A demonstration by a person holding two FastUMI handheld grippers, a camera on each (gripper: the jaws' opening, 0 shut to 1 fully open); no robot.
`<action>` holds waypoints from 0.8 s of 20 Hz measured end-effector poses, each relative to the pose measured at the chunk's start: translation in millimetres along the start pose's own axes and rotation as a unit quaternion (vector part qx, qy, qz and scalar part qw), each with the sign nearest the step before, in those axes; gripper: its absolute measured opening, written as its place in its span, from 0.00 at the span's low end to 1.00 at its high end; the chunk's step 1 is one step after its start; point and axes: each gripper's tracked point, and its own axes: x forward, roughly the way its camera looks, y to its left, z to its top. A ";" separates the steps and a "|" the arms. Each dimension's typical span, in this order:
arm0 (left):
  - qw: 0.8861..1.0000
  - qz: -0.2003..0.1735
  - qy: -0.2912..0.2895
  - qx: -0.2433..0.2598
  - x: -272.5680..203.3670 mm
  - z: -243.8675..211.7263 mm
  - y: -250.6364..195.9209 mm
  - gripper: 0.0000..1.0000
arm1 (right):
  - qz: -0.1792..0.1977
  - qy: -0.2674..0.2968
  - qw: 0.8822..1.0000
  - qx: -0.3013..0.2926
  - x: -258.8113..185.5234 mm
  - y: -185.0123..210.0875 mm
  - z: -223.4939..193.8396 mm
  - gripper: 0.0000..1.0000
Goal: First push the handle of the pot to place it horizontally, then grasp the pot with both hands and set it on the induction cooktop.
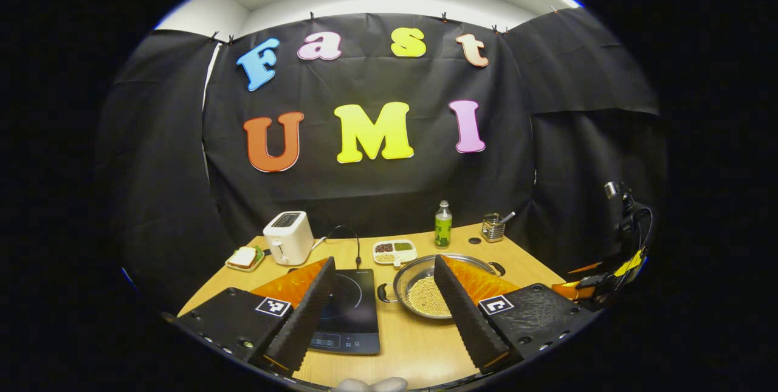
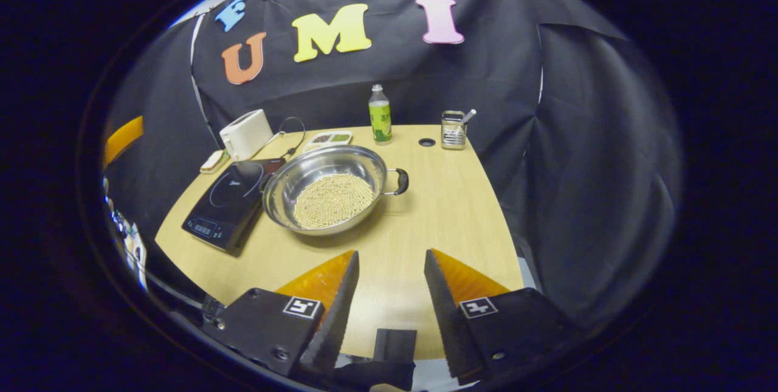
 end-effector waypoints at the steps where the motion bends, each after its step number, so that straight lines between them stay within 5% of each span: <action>1: 1.000 -0.001 0.008 -0.003 3.5 -9.1 -0.7 0.96 | 0.002 -0.002 1.000 0.004 0.0 1.4 -1.5 0.80; 8: 0.996 0.011 0.085 -0.030 55.6 -89.7 -2.9 0.97 | -0.004 0.012 1.000 -0.007 37.8 1.4 6.2 0.84; 16: 0.980 0.036 0.192 -0.034 148.9 -168.5 8.2 0.97 | 0.013 0.045 0.999 -0.018 139.0 1.1 42.2 0.85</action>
